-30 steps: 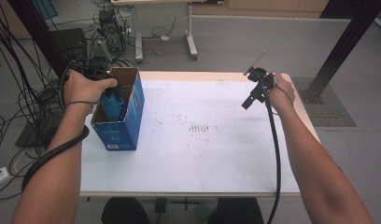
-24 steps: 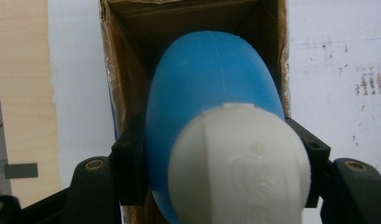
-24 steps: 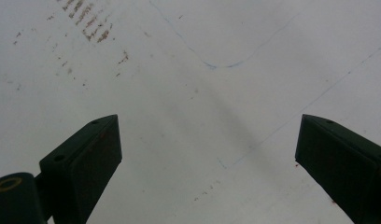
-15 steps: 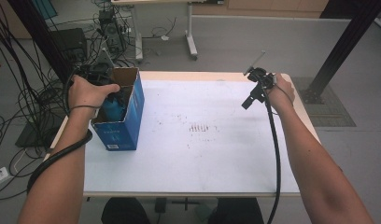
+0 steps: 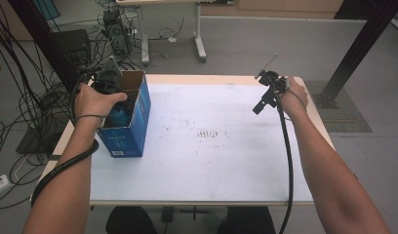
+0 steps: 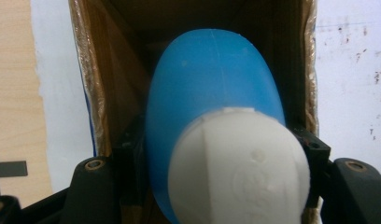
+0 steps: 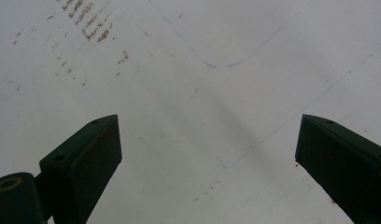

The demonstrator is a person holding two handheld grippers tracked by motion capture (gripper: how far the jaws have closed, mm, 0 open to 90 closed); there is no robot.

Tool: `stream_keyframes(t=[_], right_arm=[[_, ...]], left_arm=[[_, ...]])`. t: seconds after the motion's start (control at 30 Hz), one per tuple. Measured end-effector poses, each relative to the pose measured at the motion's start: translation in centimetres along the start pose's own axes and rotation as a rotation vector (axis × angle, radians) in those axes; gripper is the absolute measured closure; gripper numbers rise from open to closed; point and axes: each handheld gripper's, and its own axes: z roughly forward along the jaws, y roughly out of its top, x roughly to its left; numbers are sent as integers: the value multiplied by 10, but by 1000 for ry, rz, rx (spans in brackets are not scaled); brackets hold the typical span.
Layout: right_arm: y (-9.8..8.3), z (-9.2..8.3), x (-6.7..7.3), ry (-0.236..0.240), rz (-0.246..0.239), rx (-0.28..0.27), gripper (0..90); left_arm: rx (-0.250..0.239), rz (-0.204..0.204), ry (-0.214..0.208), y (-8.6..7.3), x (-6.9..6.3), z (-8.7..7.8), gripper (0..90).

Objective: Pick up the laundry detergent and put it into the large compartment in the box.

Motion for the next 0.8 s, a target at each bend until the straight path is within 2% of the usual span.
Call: stream_keyframes(t=[0.43,0.8], right_arm=[[-1,0,0,-3,5,2,69],[0,3,0,2,3,5,69]], left_arm=[[8,-8,-18,-3,4,8,377],[5,-7,-18,-3,3,10,377]])
